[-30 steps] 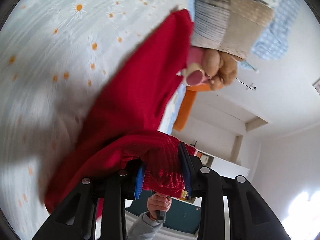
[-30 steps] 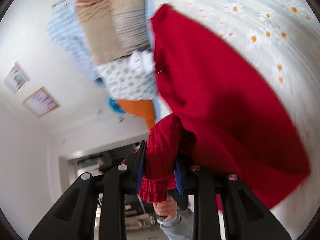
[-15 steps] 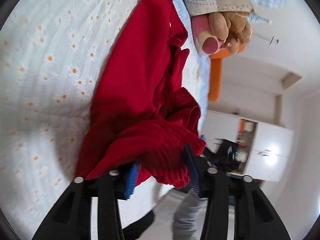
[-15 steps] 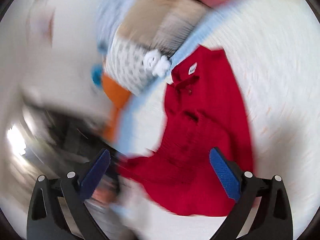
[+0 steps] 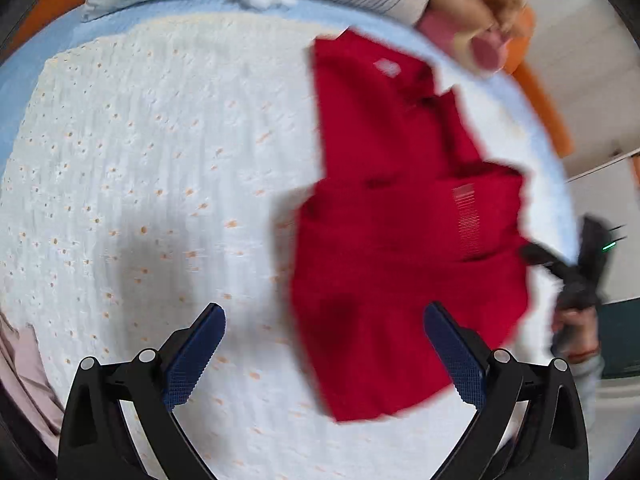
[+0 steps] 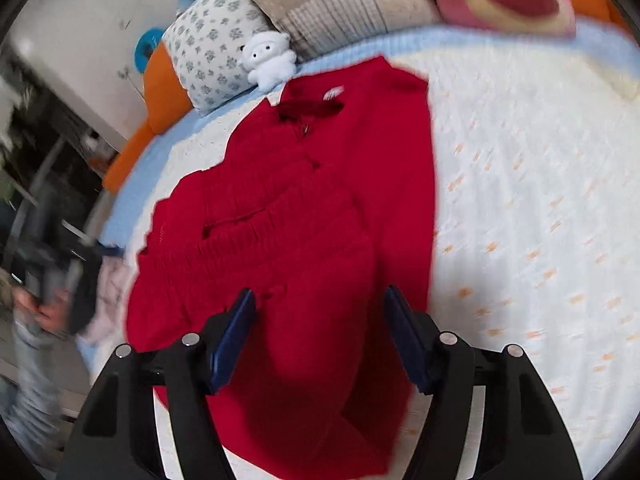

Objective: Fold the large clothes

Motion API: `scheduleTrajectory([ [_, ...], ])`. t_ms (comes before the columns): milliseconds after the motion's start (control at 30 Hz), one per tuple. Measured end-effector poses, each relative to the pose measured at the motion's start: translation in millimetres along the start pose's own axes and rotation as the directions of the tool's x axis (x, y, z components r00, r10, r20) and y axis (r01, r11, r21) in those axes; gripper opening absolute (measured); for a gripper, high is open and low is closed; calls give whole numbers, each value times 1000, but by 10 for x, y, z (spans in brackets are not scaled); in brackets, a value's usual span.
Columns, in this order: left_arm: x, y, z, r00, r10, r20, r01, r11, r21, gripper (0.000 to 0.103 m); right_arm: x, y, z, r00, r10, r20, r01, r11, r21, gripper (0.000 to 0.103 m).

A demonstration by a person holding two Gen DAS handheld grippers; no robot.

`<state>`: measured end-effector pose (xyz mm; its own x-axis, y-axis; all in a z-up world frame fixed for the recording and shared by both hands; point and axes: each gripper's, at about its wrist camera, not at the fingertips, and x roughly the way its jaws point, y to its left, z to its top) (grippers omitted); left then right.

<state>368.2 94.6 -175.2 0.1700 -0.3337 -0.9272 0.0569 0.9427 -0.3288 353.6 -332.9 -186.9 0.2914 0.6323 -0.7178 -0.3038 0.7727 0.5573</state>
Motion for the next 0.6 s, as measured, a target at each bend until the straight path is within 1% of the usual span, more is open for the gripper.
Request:
scheduleTrajectory([
  [33,112,79,-27,1000,-5,-20,5,1000,-5,100,53,-42,-12,998,62,-17,-61,997,43,47],
  [67,268,167,-31,999,-31,-41,30,999,-33,100,106,-93,-37,991,128,-25,-126,988,92,30],
  [100,402,249,-41,995,-86,-50,82,994,-73,100,93,-105,-47,990,140,-15,-138,984,112,28],
  [133,497,323,-48,988,-149,-45,142,982,-122,97,58,-132,-67,988,154,-1,-153,979,133,21],
  [167,534,366,-63,979,-200,-28,193,969,-157,91,3,-162,-89,983,183,21,-184,970,160,17],
  [200,536,399,-71,965,-264,-3,259,948,-183,60,-86,-216,-115,972,228,55,-235,951,200,15],
  [233,501,397,-56,930,-367,22,363,910,-201,35,-158,-239,-128,965,249,81,-261,940,219,13],
  [267,446,373,-24,929,-368,40,368,907,-206,34,-275,-229,-128,959,260,115,-280,936,213,11],
  [300,356,317,12,934,-352,64,358,915,-186,30,-367,-188,-122,958,256,126,-277,941,196,11],
  [333,273,238,58,933,-350,79,358,920,-158,27,-456,-143,-105,958,249,141,-272,947,173,11],
  [367,234,193,102,930,-357,88,367,918,-148,26,-580,-101,-83,958,239,160,-262,955,142,10],
  [400,172,152,137,921,-376,104,388,911,-138,24,-655,-97,-66,960,228,160,-251,959,135,10],
  [433,93,95,195,904,-406,130,421,899,-120,23,-727,-113,-53,961,217,172,-241,961,135,9],
  [467,46,43,234,900,-412,140,428,898,-105,23,-794,-159,-41,961,206,182,-232,963,138,9],
  [533,-2,-67,361,905,-392,167,407,911,-69,24,-813,-222,-38,969,173,175,-199,970,139,9],
  [567,40,-80,398,910,-381,164,395,917,-61,25,-788,-255,-29,972,162,172,-187,972,145,9],
  [600,120,-71,449,920,-362,150,374,925,-69,25,-759,-339,-40,974,153,166,-179,971,157,9],
])
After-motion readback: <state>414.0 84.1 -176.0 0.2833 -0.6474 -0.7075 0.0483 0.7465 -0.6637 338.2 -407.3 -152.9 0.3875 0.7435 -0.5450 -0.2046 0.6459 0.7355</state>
